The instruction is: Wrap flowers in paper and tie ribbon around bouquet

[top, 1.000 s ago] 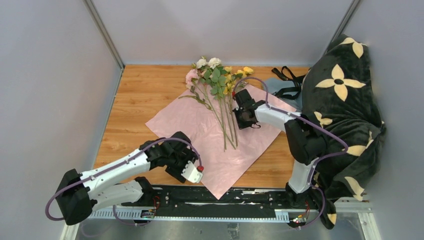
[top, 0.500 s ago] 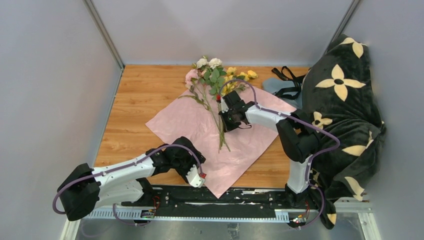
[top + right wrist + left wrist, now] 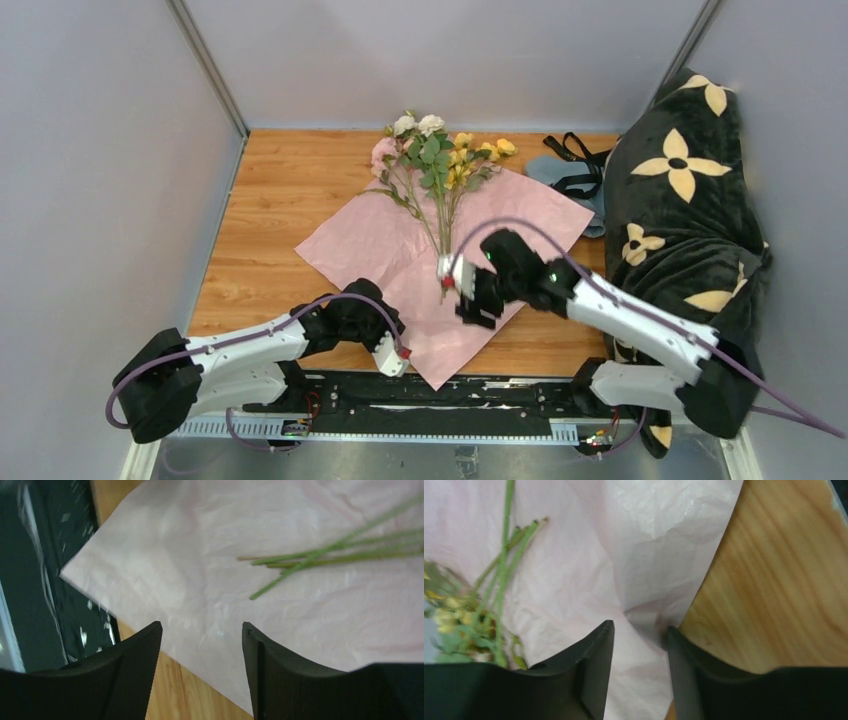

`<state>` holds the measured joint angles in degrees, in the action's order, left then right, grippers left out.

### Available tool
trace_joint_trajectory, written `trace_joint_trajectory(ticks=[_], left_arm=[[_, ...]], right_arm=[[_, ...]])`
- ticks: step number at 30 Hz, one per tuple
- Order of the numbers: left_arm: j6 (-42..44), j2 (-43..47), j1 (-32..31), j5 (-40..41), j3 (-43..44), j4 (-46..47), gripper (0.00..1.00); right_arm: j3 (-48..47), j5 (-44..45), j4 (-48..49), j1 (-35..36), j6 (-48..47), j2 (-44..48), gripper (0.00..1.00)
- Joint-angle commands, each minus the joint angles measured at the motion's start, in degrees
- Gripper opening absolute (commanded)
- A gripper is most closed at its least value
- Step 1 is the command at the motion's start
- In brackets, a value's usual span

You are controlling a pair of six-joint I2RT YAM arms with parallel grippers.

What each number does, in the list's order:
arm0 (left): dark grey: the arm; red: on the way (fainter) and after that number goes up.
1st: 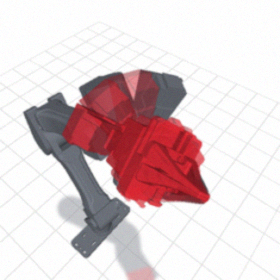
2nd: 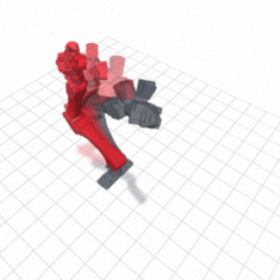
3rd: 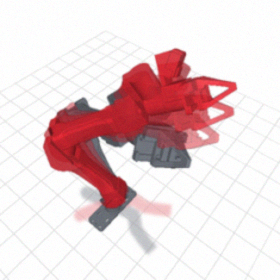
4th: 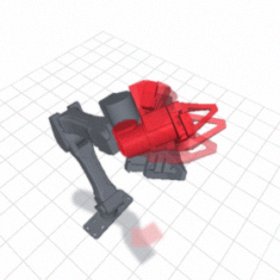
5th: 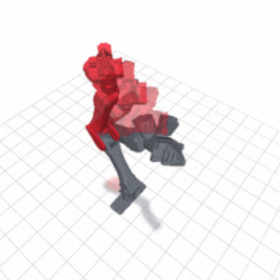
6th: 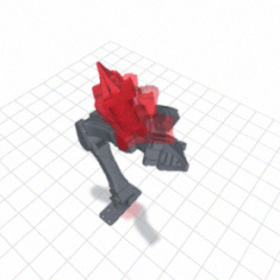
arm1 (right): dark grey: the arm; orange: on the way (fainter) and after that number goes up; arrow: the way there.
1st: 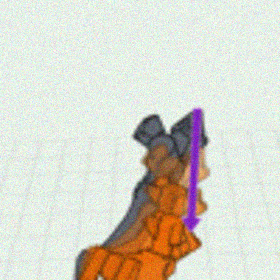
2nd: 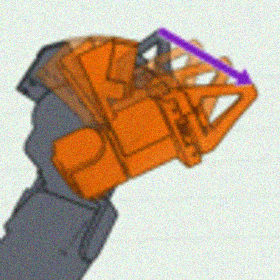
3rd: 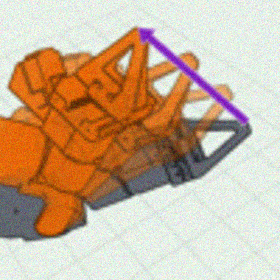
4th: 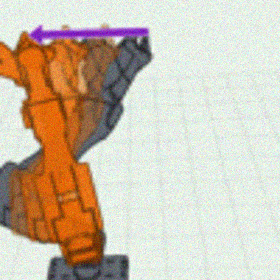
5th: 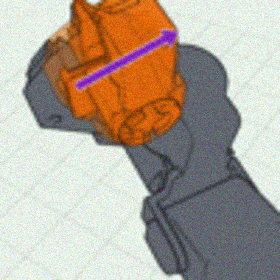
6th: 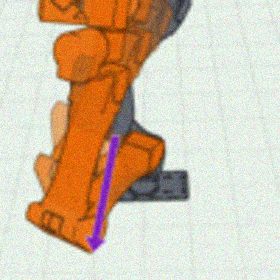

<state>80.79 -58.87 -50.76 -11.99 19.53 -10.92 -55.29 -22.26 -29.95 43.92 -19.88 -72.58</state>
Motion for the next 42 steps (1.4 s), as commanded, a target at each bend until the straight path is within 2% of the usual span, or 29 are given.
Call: trace_joint_trajectory(ticks=[1, 2, 4, 7, 9, 12, 15, 20, 22, 24, 25, 27, 28, 34, 38, 40, 42], left_arm=[[-3.3, 0.1, -0.4, -1.8, -1.5, -2.7, 0.4], [-3.4, 0.3, -0.4, -2.2, -1.6, -2.8, 0.32], [-3.9, 0.8, -0.4, -2.9, -1.7, -2.9, 0.17], [-4.6, 1.1, -0.4, -3.0, -2.1, -2.7, 0.0], [-4.8, 1.1, -0.3, -2.7, -2.4, -2.4, 0.0], [-5.0, 1.3, -0.4, -2.2, -3.0, -1.5, 0.0], [-5.2, 1.5, -0.4, -2.2, -2.9, -1.6, 0.0], [-5.9, 1.7, -0.4, -1.6, -2.6, -2.1, 0.0], [-6.2, 1.8, -0.4, -1.7, -2.6, -2.5, 0.0], [-6.8, 2.2, -0.4, -2.0, -2.5, -3.0, 0.0], [-7.1, 2.4, -0.4, -2.1, -2.4, -3.3, 0.0], [-8.1, 2.9, -0.4, -2.4, -1.9, -4.0, 0.0], [-8.7, 3.1, -0.4, -2.7, -1.5, -4.6, 0.0], [-9.9, 5.3, -0.4, -6.6, 0.2, -8.5, 0.0], [-9.7, 5.3, -0.3, -5.9, 0.2, -8.2, 0.0], [-9.8, 5.2, -0.4, -4.9, 0.4, -6.9, 0.0], [-10.1, 5.1, -0.3, -4.3, 0.6, -6.3, 0.0]], right_arm=[[19.1, -3.5, 2.4, 12.7, -36.3, 15.8, 0.7], [23.4, -3.2, 5.1, 15.1, -40.6, 18.8, 0.71], [27.9, -1.9, 8.6, 18.4, -43.0, 22.0, 0.72], [30.0, 1.7, 8.8, 21.4, -46.0, 21.2, 0.72], [32.1, 4.6, 11.1, 24.0, -48.9, 19.3, 0.72], [36.4, 10.9, 21.9, 27.1, -50.4, 15.7, 0.72], [36.2, 14.1, 30.3, 27.7, -48.9, 11.9, 0.69], [36.4, 16.1, 35.4, 27.8, -49.5, 8.3, 0.64], [36.5, 16.8, 35.7, 27.8, -49.7, 8.0, 0.54], [36.3, 18.9, 35.9, 27.8, -48.4, 8.3, 0.22], [36.0, 20.5, 35.9, 27.8, -47.8, 8.6, 0.14], [34.7, 24.6, 34.9, 27.7, -45.1, 8.9, 0.02], [34.0, 26.1, 34.0, 27.6, -44.4, 8.8, 0.0], [32.0, 27.6, 32.7, 26.1, -40.0, 9.8, 0.0], [32.0, 29.3, 31.9, 25.1, -41.5, 10.9, 0.0], [31.6, 29.1, 27.3, 25.1, -43.8, 11.9, 0.07], [30.7, 28.3, 22.9, 25.1, -44.7, 13.6, 0.22]])
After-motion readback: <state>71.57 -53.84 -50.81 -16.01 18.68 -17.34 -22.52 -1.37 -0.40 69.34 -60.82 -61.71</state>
